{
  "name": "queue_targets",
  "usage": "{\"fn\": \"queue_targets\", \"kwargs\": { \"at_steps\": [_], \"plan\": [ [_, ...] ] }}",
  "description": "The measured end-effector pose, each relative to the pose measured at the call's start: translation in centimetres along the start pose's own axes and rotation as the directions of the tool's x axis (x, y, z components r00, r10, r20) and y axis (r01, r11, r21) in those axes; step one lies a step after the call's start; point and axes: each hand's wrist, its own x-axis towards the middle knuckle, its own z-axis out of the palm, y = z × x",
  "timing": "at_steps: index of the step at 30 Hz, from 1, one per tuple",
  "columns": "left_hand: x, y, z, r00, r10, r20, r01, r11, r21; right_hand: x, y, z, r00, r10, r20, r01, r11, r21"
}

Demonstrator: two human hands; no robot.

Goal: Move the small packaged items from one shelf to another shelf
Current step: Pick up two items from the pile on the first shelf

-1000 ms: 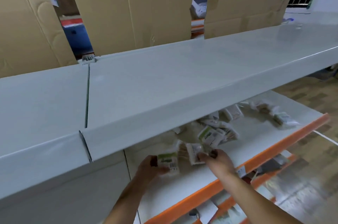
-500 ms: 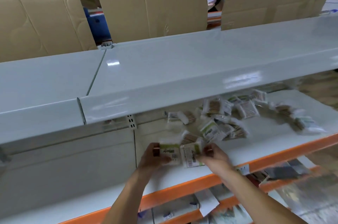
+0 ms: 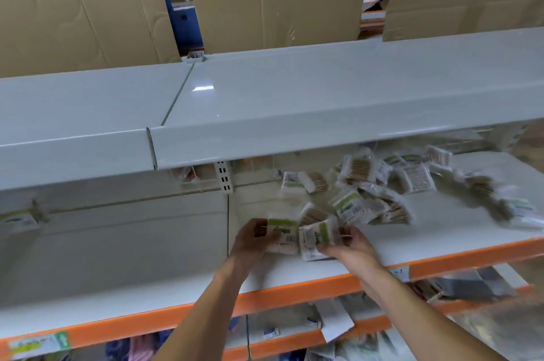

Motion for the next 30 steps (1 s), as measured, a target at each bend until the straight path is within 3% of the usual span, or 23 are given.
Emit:
{"fn": "queue_targets", "kwargs": {
  "at_steps": [12, 25, 30],
  "plan": [
    [-2.0, 1.7, -3.6, 0.996, 0.057, -0.074, -0.055, 0.998, 0.028, -0.9, -3.6, 2.0, 0.982, -0.125, 0.143, 0.122, 0.992, 0.035],
    [-5.3, 1.2, -15.7, 0.971, 0.073, -0.227, -0.072, 0.997, 0.012, -4.0, -7.8, 13.2, 0.914, -0.277, 0.298, 0.228, 0.955, 0.188],
    [-6.6, 0.5, -22.1, 0.957, 0.063, -0.283, -0.064, 0.998, 0.008, -5.8, -9.2, 19.2, 0.913, -0.289, 0.288, 0.237, 0.951, 0.200]
  ]
}}
